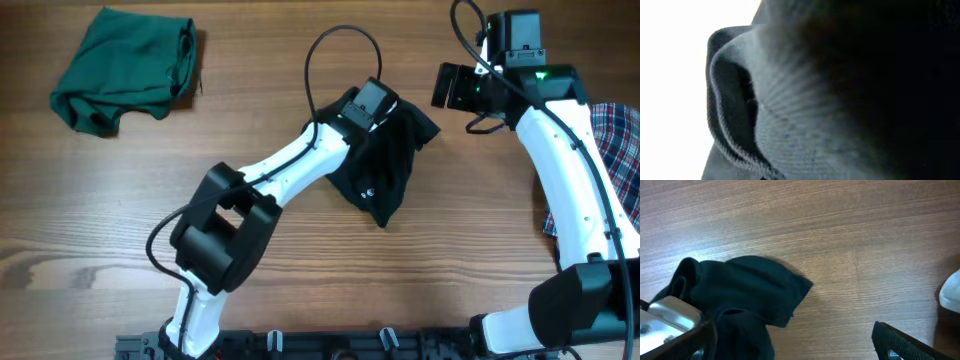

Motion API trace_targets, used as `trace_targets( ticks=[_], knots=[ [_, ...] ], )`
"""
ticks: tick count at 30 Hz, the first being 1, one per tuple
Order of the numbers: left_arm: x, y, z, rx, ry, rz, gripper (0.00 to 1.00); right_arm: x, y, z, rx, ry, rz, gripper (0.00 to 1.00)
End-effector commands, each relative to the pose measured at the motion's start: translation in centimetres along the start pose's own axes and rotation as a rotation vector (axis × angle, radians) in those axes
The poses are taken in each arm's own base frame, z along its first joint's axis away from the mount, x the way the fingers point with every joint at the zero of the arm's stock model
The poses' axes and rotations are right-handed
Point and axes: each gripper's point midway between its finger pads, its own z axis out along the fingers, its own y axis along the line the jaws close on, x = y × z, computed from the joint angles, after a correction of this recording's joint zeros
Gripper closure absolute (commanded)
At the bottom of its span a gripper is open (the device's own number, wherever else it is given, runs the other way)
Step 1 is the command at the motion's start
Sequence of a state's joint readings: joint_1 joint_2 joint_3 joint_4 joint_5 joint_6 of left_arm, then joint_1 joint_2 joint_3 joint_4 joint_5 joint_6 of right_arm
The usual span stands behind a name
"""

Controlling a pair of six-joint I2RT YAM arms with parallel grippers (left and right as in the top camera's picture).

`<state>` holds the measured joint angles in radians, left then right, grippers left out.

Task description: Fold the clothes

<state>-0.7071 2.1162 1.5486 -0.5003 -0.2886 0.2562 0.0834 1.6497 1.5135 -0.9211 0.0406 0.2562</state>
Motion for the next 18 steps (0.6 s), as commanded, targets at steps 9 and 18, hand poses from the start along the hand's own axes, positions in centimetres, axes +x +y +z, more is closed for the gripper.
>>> trace_targets(
  ticks=[9,18],
  knots=[
    [-2.4,8.8,-5.5,-0.222,-0.117,-0.177,0.96,-0.2,0.2,-0.8,-0.017,-0.006,-0.013,0.0],
    [-5.5,12.7,-14.9,-0.259,-0.317,-0.259,0.96,-0.2,0.2,-0.8,-0.021,-0.006,-0.006,0.0]
  ],
)
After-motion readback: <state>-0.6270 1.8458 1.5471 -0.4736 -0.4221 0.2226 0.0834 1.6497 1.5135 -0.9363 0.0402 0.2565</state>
